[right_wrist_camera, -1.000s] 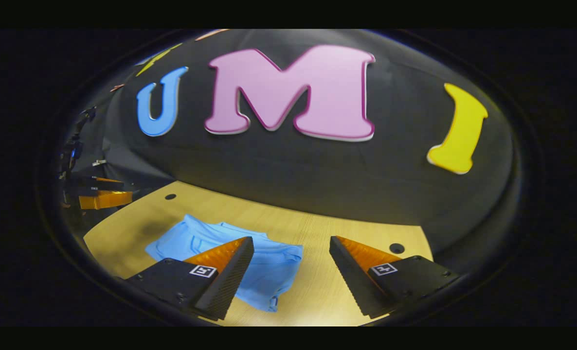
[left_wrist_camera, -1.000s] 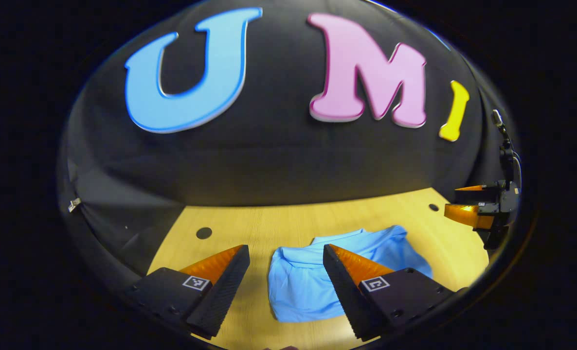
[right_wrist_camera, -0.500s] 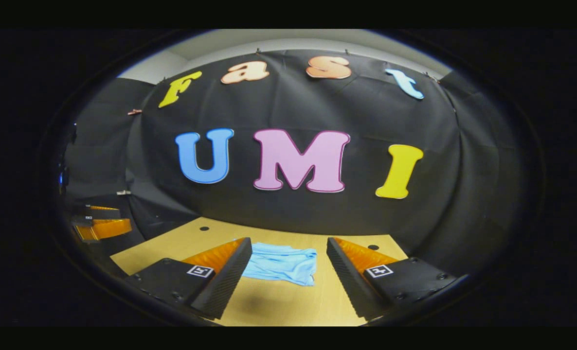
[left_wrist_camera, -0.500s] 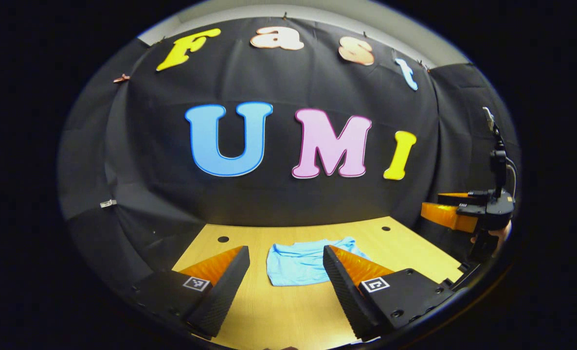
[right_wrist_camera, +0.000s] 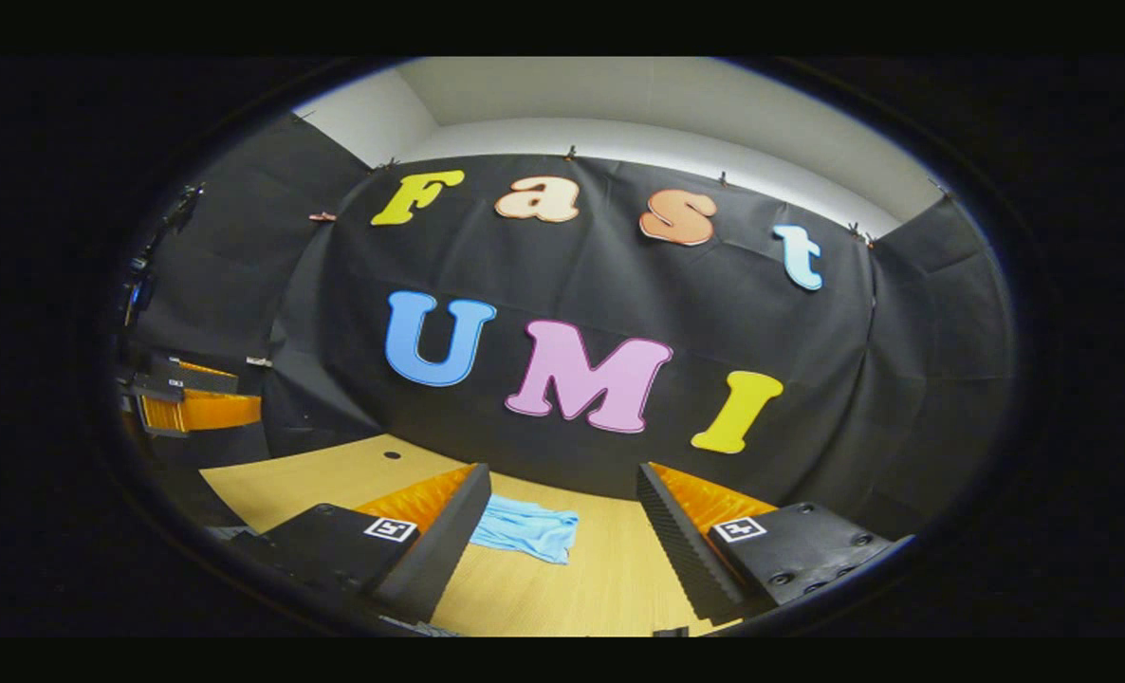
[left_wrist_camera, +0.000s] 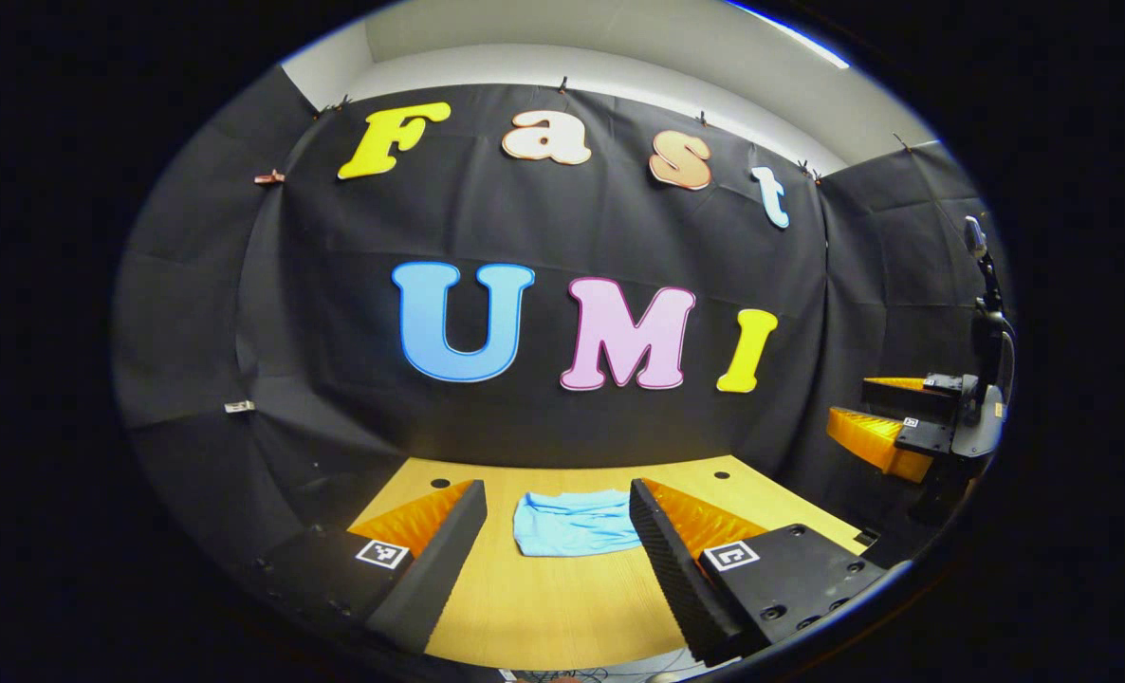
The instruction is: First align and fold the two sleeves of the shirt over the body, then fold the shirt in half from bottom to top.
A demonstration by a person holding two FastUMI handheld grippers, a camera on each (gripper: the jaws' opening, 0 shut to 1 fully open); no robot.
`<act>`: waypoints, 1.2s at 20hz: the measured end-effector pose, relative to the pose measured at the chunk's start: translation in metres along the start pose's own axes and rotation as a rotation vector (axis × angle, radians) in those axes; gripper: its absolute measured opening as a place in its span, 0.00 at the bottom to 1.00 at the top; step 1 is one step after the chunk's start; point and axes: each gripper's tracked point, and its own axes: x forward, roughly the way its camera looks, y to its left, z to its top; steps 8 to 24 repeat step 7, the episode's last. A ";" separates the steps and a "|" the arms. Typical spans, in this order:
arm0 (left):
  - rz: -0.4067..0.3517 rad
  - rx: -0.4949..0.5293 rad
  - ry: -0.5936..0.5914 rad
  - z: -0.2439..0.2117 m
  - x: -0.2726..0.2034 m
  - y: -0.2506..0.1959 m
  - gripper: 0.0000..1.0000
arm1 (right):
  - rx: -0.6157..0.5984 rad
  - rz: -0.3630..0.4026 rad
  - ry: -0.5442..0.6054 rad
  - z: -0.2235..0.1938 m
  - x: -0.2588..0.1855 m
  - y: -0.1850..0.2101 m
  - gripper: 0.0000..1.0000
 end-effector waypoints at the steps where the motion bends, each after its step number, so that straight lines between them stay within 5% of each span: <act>1: 0.006 -0.001 -0.014 0.006 -0.005 -0.001 0.97 | 0.010 0.000 -0.012 0.004 -0.001 0.000 0.97; 24: -0.005 0.009 -0.055 0.025 -0.010 -0.020 0.96 | 0.064 -0.001 -0.003 0.009 -0.005 -0.010 0.95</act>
